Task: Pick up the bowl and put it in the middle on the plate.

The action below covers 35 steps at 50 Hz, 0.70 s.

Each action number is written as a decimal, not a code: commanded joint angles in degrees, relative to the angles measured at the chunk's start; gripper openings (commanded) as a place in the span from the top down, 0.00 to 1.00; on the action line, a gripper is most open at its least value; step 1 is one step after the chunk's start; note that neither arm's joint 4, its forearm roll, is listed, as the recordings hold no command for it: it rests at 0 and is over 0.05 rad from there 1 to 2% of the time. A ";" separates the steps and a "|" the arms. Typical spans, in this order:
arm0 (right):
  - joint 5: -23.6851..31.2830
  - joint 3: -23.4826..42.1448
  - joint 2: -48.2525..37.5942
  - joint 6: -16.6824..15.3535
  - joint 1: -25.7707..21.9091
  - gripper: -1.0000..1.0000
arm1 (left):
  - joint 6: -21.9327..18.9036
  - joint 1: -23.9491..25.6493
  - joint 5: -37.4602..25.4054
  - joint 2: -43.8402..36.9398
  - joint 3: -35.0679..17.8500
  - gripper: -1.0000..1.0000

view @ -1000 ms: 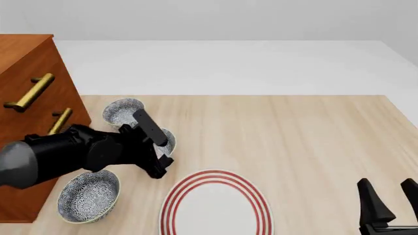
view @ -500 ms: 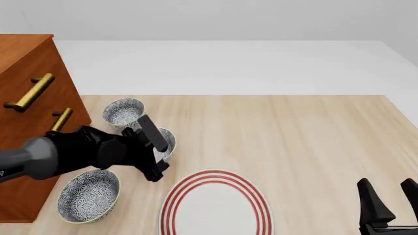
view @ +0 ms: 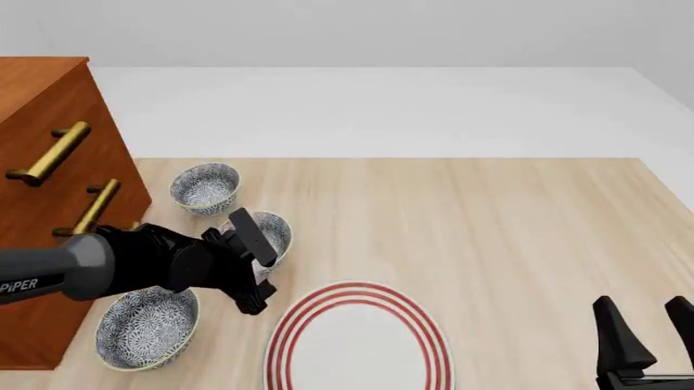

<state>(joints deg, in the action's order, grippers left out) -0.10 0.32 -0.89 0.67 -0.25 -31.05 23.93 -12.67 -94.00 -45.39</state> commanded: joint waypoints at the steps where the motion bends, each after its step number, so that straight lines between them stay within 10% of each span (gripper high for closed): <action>1: 0.19 0.09 0.11 -0.01 -0.01 0.00 | -0.59 -1.58 1.56 -1.60 0.69 0.00; 35: -0.06 -0.04 -0.01 -0.04 -0.04 0.00 | -1.53 -2.97 1.18 -2.61 0.18 0.00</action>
<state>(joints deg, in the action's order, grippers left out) -0.08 0.35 -0.90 0.66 -0.28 -32.74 20.38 -10.90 -97.06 -45.37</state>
